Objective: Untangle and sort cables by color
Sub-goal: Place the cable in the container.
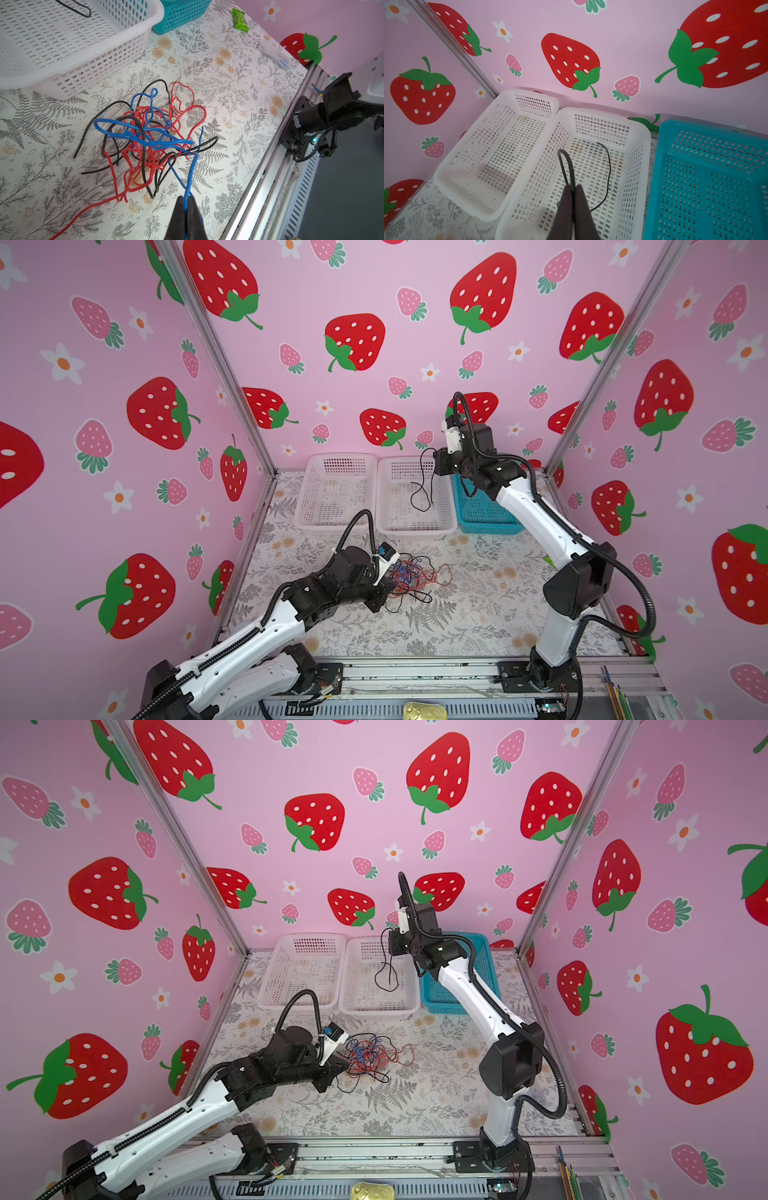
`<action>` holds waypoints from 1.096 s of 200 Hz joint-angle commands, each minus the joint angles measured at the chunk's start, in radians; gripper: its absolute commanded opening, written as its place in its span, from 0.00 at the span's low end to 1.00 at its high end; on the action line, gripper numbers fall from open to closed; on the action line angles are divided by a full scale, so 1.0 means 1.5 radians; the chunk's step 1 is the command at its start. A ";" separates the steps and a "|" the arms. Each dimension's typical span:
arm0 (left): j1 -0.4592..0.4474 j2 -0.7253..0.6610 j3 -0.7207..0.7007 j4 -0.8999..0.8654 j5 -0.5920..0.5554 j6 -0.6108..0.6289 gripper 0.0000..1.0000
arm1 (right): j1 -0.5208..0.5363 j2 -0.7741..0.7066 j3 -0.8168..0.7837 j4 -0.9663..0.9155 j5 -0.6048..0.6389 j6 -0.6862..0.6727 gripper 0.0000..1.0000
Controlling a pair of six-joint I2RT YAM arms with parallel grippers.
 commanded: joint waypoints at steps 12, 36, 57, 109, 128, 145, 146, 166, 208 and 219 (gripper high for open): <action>-0.003 -0.004 0.008 0.011 -0.003 0.007 0.00 | -0.004 0.002 0.008 0.001 -0.006 0.002 0.00; -0.004 -0.002 0.007 0.013 -0.003 0.009 0.00 | -0.004 -0.039 -0.070 0.087 0.005 -0.015 0.00; -0.004 0.001 0.009 0.011 -0.004 0.009 0.00 | -0.004 -0.008 -0.038 0.032 -0.009 -0.019 0.00; -0.006 0.002 0.007 0.010 -0.007 0.008 0.00 | -0.004 0.021 -0.083 0.068 -0.003 -0.005 0.00; -0.006 0.002 0.007 0.010 -0.011 0.009 0.00 | -0.004 0.046 -0.087 0.067 -0.009 -0.004 0.00; -0.007 0.003 0.007 0.010 -0.012 0.009 0.00 | -0.003 0.065 -0.097 0.067 -0.008 -0.004 0.00; -0.008 0.004 0.007 0.010 -0.013 0.010 0.00 | -0.003 0.066 -0.099 0.068 -0.007 -0.003 0.00; -0.011 0.006 0.007 0.008 -0.017 0.010 0.00 | -0.002 0.083 -0.116 0.074 -0.007 -0.001 0.00; -0.012 0.014 0.015 -0.004 -0.033 0.003 0.00 | 0.006 0.095 -0.137 0.069 0.001 -0.005 0.08; -0.012 0.016 0.016 -0.005 -0.034 0.003 0.00 | 0.011 0.088 -0.137 0.064 0.006 -0.009 0.13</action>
